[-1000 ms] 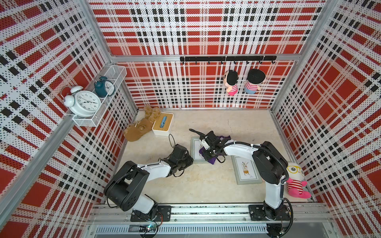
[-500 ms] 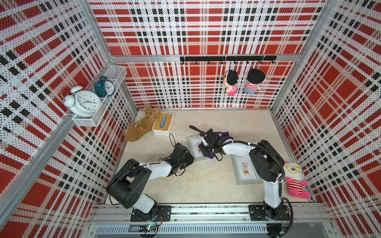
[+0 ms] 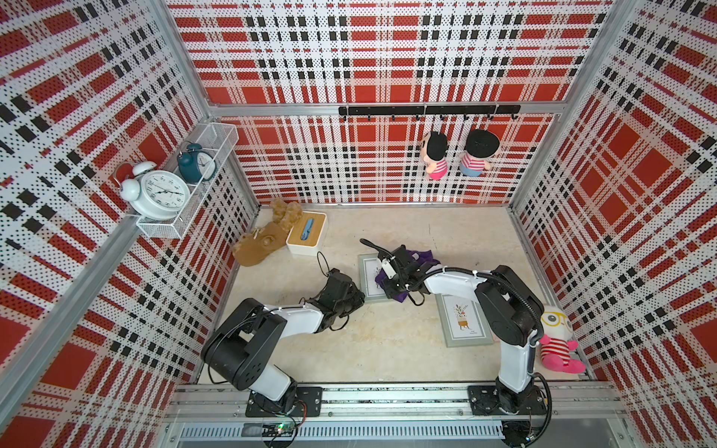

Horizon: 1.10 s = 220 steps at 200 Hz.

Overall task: Wipe the picture frame with a cloth
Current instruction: Wipe the dirt from the picture frame.

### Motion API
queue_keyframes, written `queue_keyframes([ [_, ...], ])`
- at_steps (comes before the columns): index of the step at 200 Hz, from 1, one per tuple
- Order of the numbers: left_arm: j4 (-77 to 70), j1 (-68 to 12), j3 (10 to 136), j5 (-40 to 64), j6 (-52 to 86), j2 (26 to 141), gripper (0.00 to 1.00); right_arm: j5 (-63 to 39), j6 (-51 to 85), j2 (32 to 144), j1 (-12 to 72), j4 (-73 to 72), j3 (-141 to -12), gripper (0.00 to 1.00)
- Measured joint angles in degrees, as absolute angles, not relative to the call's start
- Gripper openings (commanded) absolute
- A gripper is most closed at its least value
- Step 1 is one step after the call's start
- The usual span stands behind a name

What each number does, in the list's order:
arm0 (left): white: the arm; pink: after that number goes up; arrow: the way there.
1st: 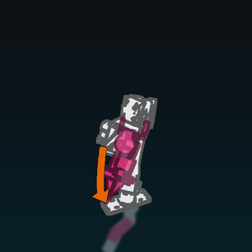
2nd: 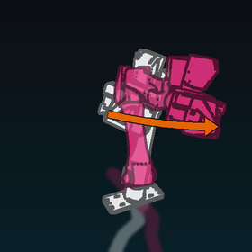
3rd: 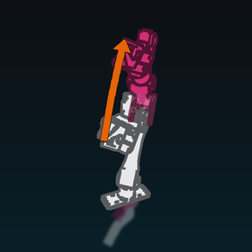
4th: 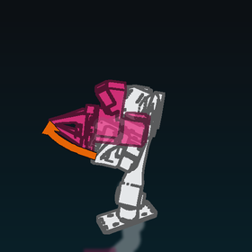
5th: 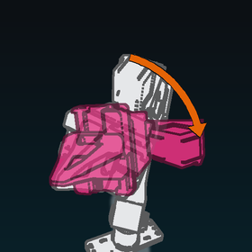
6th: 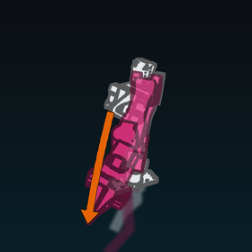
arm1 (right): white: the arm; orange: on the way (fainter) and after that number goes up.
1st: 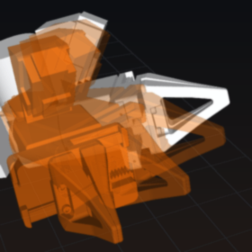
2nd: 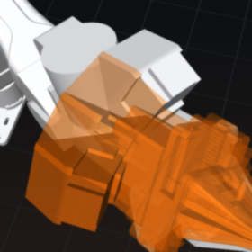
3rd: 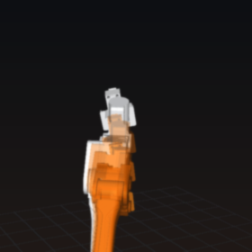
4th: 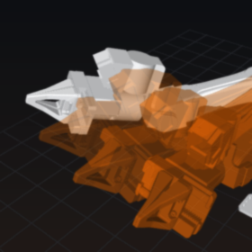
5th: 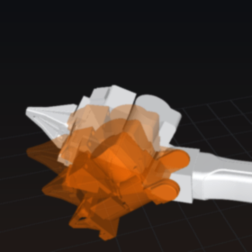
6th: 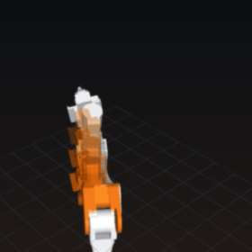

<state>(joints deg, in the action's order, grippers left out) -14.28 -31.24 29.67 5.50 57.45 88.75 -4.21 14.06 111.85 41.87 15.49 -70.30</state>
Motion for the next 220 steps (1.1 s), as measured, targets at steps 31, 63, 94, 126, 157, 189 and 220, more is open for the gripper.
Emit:
queue_keyframes([
  [31,-14.7,-31.3,29.5,5.4,58.1,88.8,0.16,-5.0,14.7,114.3,46.2,15.3,-73.7,0.0],
  [63,-15.4,-31.4,29.1,5.3,58.6,88.8,0.16,-5.4,14.8,113.2,46.3,10.9,-70.5,0.0],
  [94,-16.3,-31.5,28.7,5.1,58.8,88.8,0.16,-4.6,13.0,110.7,40.0,14.3,-68.3,0.0],
  [126,-17.5,-31.9,28.8,5.3,59.1,89.5,0.16,-5.3,13.3,114.4,40.9,18.7,-74.8,0.0],
  [157,-17.3,-31.9,29.0,5.5,59.2,89.6,0.16,-6.0,14.5,116.8,44.8,16.8,-77.2,0.0],
  [189,-17.3,-31.9,29.0,5.6,59.1,89.6,0.16,-5.9,14.3,116.2,41.8,16.3,-76.2,0.0],
  [220,-17.3,-31.9,29.6,5.5,58.9,90.1,0.16,-3.0,14.3,120.6,36.0,21.7,-85.0,0.0],
])
